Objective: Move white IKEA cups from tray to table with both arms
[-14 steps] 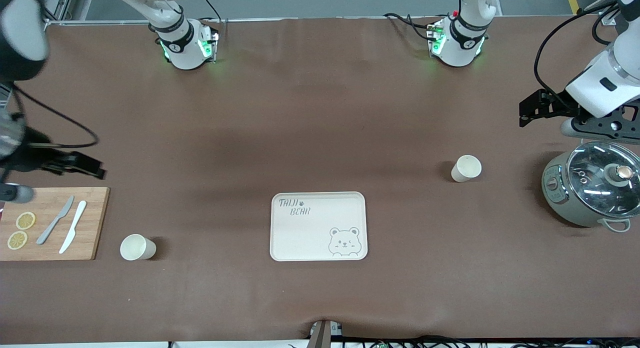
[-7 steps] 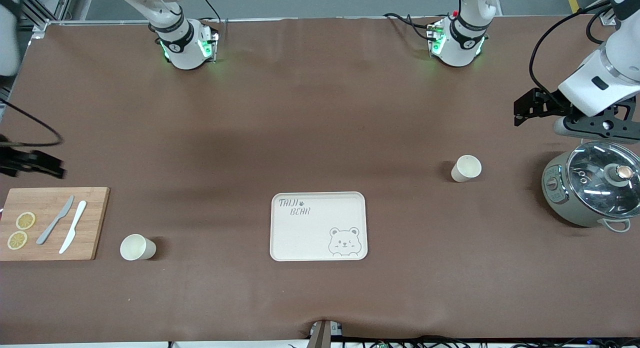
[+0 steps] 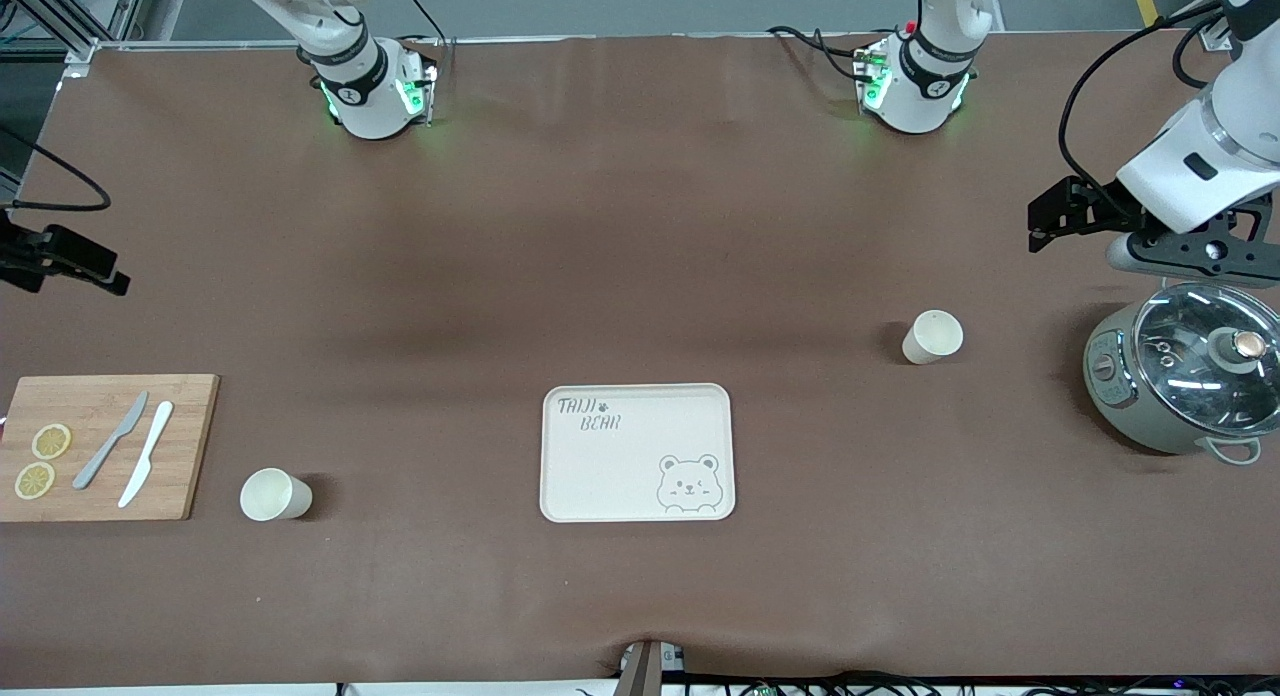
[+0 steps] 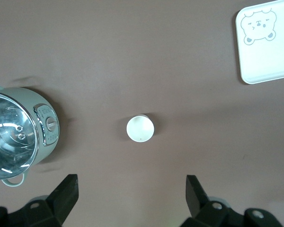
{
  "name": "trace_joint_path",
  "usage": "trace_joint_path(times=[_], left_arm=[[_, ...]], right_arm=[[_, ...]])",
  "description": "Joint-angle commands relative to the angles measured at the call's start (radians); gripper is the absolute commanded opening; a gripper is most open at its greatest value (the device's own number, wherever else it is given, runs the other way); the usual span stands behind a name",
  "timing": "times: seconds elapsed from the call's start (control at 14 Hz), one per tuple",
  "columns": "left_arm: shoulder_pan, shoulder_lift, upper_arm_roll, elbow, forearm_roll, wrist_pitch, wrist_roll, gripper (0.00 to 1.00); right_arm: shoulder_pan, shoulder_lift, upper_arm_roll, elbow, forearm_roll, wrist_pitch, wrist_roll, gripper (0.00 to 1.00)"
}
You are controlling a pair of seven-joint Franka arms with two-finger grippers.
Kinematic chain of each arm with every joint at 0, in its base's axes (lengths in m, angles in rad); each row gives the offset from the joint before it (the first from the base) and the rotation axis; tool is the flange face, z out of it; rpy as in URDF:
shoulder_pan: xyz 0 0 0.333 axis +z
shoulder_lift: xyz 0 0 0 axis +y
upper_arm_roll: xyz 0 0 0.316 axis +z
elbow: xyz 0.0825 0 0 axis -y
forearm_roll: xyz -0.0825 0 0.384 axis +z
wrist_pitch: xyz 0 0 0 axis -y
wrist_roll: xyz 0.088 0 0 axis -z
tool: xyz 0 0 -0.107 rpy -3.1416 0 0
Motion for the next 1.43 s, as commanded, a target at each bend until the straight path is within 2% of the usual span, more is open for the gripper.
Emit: trace_joint_path(times=[0.0,0.57,1.36], left_arm=[[0.004,-0.019,-0.005,-0.016,0.013,0.008,-0.007,1.0],[0.002,-0.017,-0.005,-0.016,0.016,0.008,-0.015,1.0],[0.002,-0.013,-0.005,-0.016,0.016,0.009,-0.015,1.0]], right_arm=[[0.001,0.014,-0.002,-0.015,0.028,0.025,0.021,1.0],[-0.012,0.025,-0.001,-0.009,-0.017,0.029,0.008,1.0],[-0.013,0.06,-0.002,-0.012,-0.029,0.062,0.007,1.0]])
